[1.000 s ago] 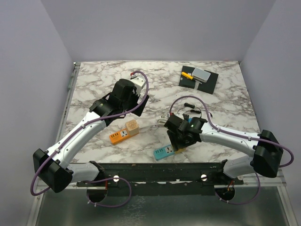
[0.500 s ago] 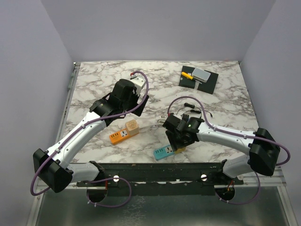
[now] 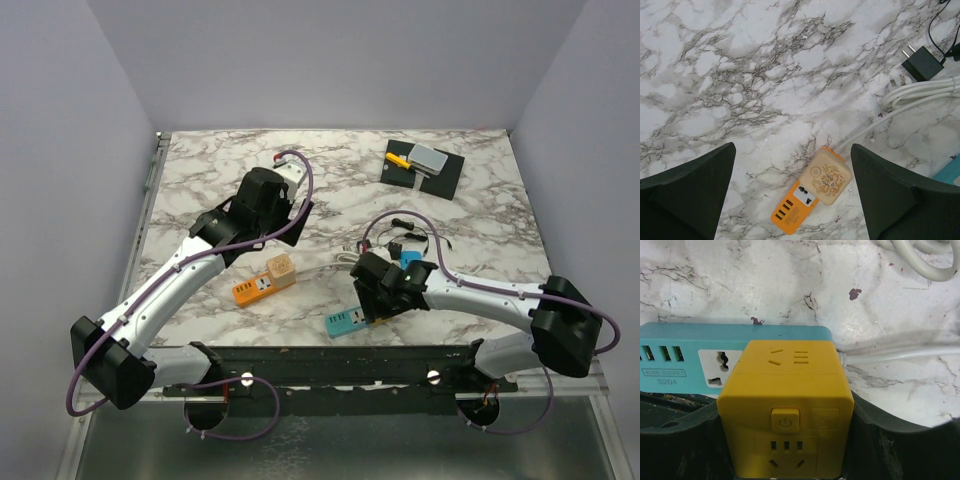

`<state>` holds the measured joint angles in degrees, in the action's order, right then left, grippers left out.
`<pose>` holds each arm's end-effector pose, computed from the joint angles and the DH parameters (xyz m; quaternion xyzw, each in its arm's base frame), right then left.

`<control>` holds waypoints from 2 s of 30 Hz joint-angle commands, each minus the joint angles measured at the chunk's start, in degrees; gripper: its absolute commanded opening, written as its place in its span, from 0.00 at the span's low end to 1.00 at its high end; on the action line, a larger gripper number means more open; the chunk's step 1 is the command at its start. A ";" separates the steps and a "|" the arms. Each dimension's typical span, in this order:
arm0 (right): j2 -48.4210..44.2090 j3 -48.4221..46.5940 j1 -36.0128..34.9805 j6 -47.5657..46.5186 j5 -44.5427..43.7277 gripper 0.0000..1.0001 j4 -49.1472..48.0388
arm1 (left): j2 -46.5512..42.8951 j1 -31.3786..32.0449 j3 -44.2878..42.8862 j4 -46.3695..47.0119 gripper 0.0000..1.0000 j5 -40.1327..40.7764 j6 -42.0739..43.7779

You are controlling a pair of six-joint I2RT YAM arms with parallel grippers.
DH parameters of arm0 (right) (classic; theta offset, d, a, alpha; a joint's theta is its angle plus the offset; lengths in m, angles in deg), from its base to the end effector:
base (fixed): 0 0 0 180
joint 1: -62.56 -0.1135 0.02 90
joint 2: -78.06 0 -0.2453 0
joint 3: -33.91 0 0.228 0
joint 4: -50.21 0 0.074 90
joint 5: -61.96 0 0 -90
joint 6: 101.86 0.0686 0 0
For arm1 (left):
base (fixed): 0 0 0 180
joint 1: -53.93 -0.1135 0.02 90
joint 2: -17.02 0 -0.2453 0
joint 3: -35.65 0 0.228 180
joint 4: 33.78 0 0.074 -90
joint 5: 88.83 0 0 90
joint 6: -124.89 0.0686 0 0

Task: Insert the plug
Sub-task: Press the plug into the socket.

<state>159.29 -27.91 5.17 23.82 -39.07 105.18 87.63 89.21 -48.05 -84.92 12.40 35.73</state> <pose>0.1381 0.1915 0.1440 -0.1729 0.9710 0.0327 0.1622 0.2297 -0.1461 0.3094 0.2366 0.8639 -0.0450 0.4424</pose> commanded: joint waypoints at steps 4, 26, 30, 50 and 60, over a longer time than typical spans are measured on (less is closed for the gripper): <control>3.99 8.20 -1.59 7.74 7.27 0.37 -2.54 | -1.00 -0.46 -0.76 -0.94 0.99 1.26 -2.32; -2.38 -9.71 -1.59 6.47 -2.48 0.91 15.39 | -3.29 -0.44 -1.50 -1.42 0.99 -0.19 -3.37; -2.43 -9.73 -1.57 5.89 -2.14 0.80 14.51 | -3.33 -0.48 -1.35 -1.39 0.99 -0.24 -3.39; 1.71 -0.32 -1.59 3.77 4.44 0.01 7.42 | -2.32 -0.48 -2.65 -1.35 0.99 -0.16 -3.04; 5.94 -2.58 -0.06 6.05 0.90 0.01 5.97 | -0.76 -0.48 -4.85 -1.32 0.99 0.72 -2.53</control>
<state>157.17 -34.14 4.23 27.84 -39.57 115.68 86.19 89.13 -50.36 -85.46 12.42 33.00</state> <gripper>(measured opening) 0.620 0.989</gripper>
